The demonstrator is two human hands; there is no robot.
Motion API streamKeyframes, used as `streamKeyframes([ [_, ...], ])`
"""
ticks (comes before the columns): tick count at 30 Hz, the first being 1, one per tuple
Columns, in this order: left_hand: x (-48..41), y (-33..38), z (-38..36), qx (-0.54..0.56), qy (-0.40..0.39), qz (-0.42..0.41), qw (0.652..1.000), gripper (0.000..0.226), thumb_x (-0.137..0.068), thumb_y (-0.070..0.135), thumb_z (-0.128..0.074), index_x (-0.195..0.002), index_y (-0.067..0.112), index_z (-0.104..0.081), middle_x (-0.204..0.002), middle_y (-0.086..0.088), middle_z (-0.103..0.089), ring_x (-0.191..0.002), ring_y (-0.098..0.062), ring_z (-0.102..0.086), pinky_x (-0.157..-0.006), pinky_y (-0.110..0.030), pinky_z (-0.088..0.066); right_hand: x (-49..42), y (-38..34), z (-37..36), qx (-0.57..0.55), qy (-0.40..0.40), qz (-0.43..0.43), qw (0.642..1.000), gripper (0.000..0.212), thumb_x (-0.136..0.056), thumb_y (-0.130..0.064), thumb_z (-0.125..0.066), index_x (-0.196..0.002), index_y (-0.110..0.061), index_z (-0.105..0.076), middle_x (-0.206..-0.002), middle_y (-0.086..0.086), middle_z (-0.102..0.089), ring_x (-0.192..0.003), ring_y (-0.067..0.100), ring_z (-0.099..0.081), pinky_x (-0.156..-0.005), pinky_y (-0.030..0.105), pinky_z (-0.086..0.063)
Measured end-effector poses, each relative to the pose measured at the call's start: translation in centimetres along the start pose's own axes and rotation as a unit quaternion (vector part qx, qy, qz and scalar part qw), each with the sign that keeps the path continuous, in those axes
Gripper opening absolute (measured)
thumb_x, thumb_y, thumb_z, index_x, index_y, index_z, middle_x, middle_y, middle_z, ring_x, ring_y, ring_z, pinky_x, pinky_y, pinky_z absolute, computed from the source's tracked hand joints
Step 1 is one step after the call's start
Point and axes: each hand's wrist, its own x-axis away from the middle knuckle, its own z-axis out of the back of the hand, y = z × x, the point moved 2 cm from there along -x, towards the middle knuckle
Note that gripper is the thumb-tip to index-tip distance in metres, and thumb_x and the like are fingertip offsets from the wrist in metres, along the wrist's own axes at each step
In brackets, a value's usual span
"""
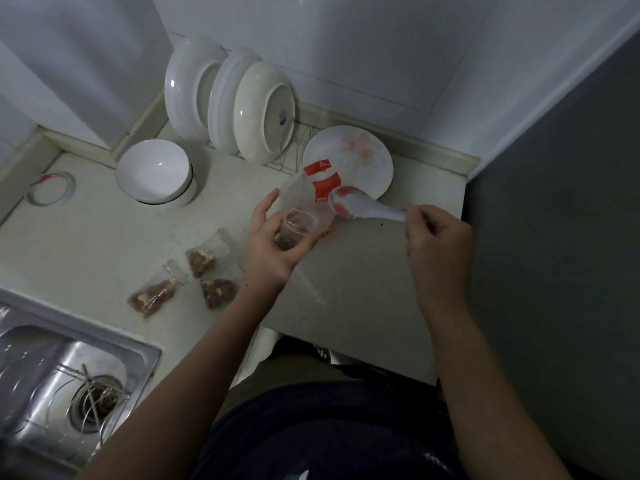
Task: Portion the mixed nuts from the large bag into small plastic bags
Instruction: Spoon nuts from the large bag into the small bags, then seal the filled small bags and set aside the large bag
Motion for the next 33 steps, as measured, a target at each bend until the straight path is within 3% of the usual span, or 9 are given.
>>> streamKeyframes([
  [3, 0.4, -0.6, 0.5, -0.003, 0.028, 0.003, 1.000, 0.034, -0.079, 0.025, -0.080, -0.109, 0.019, -0.066, -0.152, 0.001, -0.034, -0.129, -0.007, -0.048, -0.098, -0.030, -0.052, -0.6, 4.3, -0.8, 0.006, -0.034, -0.163, 0.986, 0.022, -0.077, -0.014, -0.052, -0.056, -0.011, -0.053, -0.053, 0.007, -0.035, -0.051, 0.016, -0.031, -0.050, 0.035, -0.025],
  [7, 1.4, -1.2, 0.7, -0.026, 0.042, 0.010, 0.999, 0.030, -0.081, 0.034, -0.077, -0.107, 0.026, -0.064, -0.151, 0.006, -0.034, -0.121, 0.016, -0.041, -0.089, -0.003, -0.043, 0.9, 9.2, -2.4, -0.061, -0.050, -0.325, 0.942, 0.023, -0.078, -0.001, -0.052, -0.057, -0.006, -0.060, -0.044, 0.003, -0.044, -0.040, 0.016, -0.038, -0.041, 0.022, -0.030],
  [10, 2.5, -1.5, 0.7, -0.035, 0.062, 0.024, 0.997, 0.033, -0.083, 0.035, -0.074, -0.110, 0.020, -0.064, -0.146, 0.000, -0.037, -0.125, 0.005, -0.042, -0.094, -0.015, -0.045, 2.3, 12.7, -2.7, -0.135, -0.020, -0.429, 0.893, 0.018, -0.090, 0.001, -0.048, -0.078, -0.003, -0.060, -0.056, 0.007, -0.050, -0.037, 0.011, -0.047, -0.037, 0.018, -0.037],
  [14, 4.0, -2.0, 0.2, -0.017, 0.040, 0.054, 0.998, 0.041, -0.082, 0.038, -0.071, -0.115, 0.015, -0.063, -0.125, -0.008, -0.050, -0.114, -0.014, -0.054, -0.095, -0.031, -0.052, 3.3, 15.8, -2.6, -0.195, 0.033, -0.486, 0.851, 0.024, -0.096, 0.001, -0.041, -0.078, -0.006, -0.055, -0.063, 0.011, -0.051, -0.029, 0.004, -0.049, -0.032, 0.011, -0.036],
  [19, 5.3, -1.8, -1.2, 0.070, -0.041, 0.102, 0.991, 0.047, -0.077, 0.040, -0.070, -0.114, 0.014, -0.061, -0.099, 0.008, -0.066, -0.090, 0.000, -0.065, -0.077, -0.015, -0.053, 4.0, 17.7, -2.6, -0.132, 0.002, -0.459, 0.878, 0.024, -0.099, -0.011, -0.043, -0.111, 0.003, -0.059, -0.067, 0.008, -0.058, -0.038, 0.004, -0.054, -0.035, 0.014, -0.036],
  [23, 5.5, -1.8, -1.7, 0.099, -0.075, 0.105, 0.987, 0.035, -0.076, 0.037, -0.073, -0.105, 0.021, -0.061, -0.097, 0.009, -0.067, -0.090, -0.001, -0.066, -0.077, -0.015, -0.054, 4.3, 17.2, -2.7, -0.023, -0.075, -0.406, 0.910, 0.050, -0.095, -0.030, -0.048, -0.142, -0.021, -0.037, -0.076, 0.009, -0.066, -0.051, 0.013, -0.057, -0.041, 0.021, -0.039],
  [26, 5.5, -1.5, -1.7, 0.107, -0.079, 0.100, 0.986, 0.030, -0.076, 0.038, -0.072, -0.101, 0.027, -0.060, -0.099, 0.007, -0.067, -0.091, -0.002, -0.066, -0.077, -0.015, -0.053, 4.1, 15.6, -2.3, 0.133, -0.139, -0.344, 0.919, 0.061, -0.094, -0.045, -0.043, -0.149, -0.029, -0.024, -0.099, 0.010, -0.068, -0.066, 0.019, -0.068, -0.055, 0.028, -0.054],
  [29, 5.3, -1.4, -1.6, 0.096, -0.076, 0.093, 0.988, 0.028, -0.078, 0.030, -0.075, -0.101, 0.030, -0.058, -0.096, 0.008, -0.066, -0.089, 0.000, -0.065, -0.073, -0.011, -0.051, 3.4, 12.8, -2.3, 0.283, -0.176, -0.235, 0.913, 0.052, -0.095, -0.058, -0.034, -0.132, -0.024, -0.047, -0.109, 0.010, -0.065, -0.083, 0.028, -0.064, -0.076, 0.039, -0.054],
  [33, 5.3, -1.6, -1.6, 0.074, -0.072, 0.083, 0.991, 0.038, -0.076, 0.028, -0.077, -0.107, 0.027, -0.056, -0.093, 0.011, -0.065, -0.087, 0.003, -0.064, -0.075, -0.012, -0.051, 3.1, 6.8, -3.9, 0.099, -0.235, -0.128, 0.959, 0.031, -0.094, -0.044, -0.051, -0.089, -0.020, -0.070, -0.081, -0.001, -0.068, -0.065, 0.007, -0.059, -0.057, 0.025, -0.047],
])
